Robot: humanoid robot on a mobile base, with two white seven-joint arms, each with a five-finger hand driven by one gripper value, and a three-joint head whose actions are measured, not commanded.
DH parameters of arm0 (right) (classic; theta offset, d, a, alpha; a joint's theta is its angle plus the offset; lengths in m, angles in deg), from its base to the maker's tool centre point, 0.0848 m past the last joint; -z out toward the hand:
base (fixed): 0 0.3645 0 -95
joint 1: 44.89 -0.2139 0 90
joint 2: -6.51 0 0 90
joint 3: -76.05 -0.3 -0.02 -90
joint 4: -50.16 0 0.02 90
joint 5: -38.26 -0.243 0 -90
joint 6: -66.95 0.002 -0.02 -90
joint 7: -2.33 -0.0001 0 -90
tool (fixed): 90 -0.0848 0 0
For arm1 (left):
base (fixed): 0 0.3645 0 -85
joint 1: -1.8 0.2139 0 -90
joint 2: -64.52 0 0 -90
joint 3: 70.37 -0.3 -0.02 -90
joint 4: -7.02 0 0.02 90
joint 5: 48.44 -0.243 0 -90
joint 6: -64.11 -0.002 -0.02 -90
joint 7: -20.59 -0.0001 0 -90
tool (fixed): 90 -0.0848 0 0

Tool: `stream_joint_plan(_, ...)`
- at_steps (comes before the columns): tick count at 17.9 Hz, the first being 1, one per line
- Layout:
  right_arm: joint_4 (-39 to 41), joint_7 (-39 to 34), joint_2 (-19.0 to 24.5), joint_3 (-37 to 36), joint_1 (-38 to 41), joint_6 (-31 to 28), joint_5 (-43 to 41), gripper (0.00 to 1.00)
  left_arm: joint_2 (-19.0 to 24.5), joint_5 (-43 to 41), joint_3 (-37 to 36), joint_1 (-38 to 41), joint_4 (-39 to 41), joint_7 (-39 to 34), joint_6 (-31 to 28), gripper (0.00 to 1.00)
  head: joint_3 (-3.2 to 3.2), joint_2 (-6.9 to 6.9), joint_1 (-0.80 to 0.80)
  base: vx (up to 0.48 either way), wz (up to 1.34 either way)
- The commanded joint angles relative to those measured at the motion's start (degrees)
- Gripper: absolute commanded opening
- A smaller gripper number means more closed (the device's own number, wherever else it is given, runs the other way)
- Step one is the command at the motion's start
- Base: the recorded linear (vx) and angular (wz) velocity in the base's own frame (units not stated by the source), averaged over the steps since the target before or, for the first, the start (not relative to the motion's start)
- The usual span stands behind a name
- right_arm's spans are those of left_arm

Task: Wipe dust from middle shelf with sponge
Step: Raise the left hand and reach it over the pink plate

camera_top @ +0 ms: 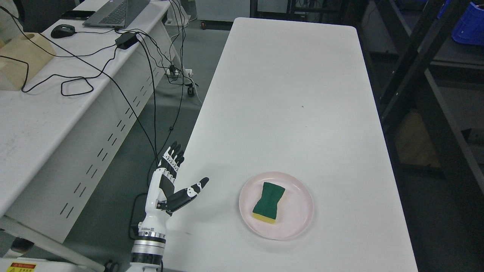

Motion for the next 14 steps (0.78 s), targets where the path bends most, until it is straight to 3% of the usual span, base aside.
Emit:
stream_joint_plan(1, 1.0, 0.0, -1.0, 0.0, 0.0, 0.0, 0.0, 1.0, 1.0, -0.1, -0.1, 0.7, 0.1, 0.0, 0.0, 0.99, 0.0, 0.0, 0.0, 0.0, 0.0)
stream_joint_plan(6, 1.0, 0.0, -1.0, 0.0, 0.0, 0.0, 0.0, 1.0, 1.0, -0.1, 2.2, -1.6, -0.2, 0.7, 0.1, 0.99, 0.0, 0.0, 0.0, 0.0, 0.0)
stream_joint_plan(7, 1.0, 0.0, -1.0, 0.0, 0.0, 0.0, 0.0, 1.0, 3.0, -0.2, 3.3, -4.2, -0.4, 2.5, 0.1, 0.98, 0.0, 0.0, 0.0, 0.0, 0.0)
stream_joint_plan(9, 1.0, 0.0, -1.0, 0.0, 0.0, 0.0, 0.0, 1.0, 12.1, -1.7, 3.8, -9.1, -0.6, 11.6, 2.6, 0.97, 0.0, 0.0, 0.0, 0.0, 0.0)
stream_joint_plan(11, 1.0, 0.0, -1.0, 0.0, 0.0, 0.0, 0.0, 1.0, 17.3, -11.2, 3.6, -13.0, -0.7, 21.4, 7.5, 0.96, 0.0, 0.0, 0.0, 0.0, 0.0)
stream_joint_plan(14, 1.0, 0.0, -1.0, 0.0, 0.1, 0.0, 0.0, 1.0, 18.0, -27.9, 3.8, -18.6, -0.6, 37.0, 16.3, 0.91, 0.0, 0.0, 0.0, 0.0, 0.0)
